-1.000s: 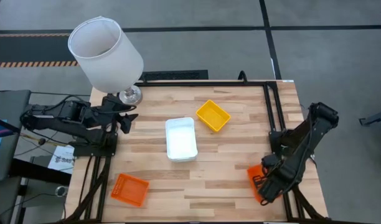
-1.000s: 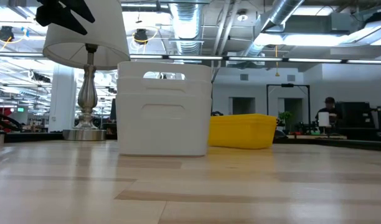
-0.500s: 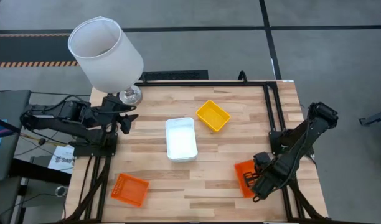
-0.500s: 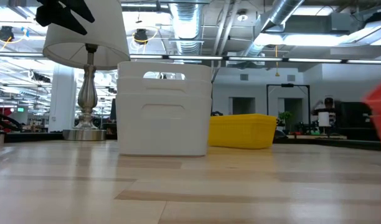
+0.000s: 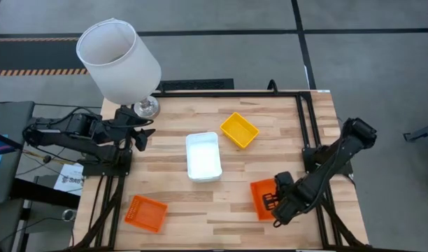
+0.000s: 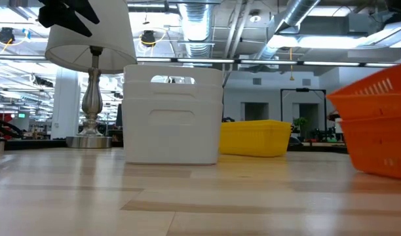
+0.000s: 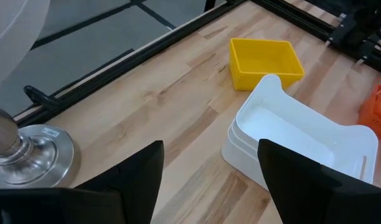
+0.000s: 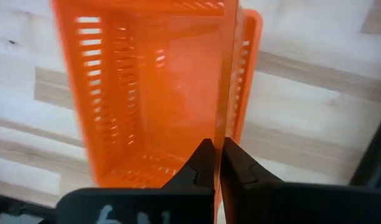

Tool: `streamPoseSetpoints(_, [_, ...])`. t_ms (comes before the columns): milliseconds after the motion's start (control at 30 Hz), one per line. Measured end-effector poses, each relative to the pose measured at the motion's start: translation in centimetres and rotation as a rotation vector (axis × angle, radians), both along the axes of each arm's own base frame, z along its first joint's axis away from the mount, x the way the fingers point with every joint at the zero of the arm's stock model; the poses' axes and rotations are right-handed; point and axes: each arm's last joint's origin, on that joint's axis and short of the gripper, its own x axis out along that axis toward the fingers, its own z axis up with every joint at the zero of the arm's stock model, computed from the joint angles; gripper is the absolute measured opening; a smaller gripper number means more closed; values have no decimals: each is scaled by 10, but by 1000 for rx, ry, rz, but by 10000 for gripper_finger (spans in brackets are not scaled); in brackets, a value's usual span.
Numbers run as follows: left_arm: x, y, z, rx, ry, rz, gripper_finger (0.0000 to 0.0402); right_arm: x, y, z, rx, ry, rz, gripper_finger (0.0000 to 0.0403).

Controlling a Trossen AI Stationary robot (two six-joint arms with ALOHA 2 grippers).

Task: Stack baskets by color
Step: Stack the middle orange bin on the right orange bin

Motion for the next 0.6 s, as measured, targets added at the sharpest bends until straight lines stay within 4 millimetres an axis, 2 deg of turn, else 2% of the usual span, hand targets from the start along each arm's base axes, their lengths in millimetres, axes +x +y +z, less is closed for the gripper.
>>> streamPoseSetpoints(333, [0, 0, 0, 12, 8, -11, 249, 19, 18, -30, 4, -5, -1, 31])
streamPoseSetpoints(500, [0, 0, 0, 12, 8, -11, 249, 20, 15, -31, -11, 10, -9, 61])
streamPoseSetpoints(600, [0, 0, 0, 12, 8, -11, 249, 19, 6, -31, -58, 59, -31, 82])
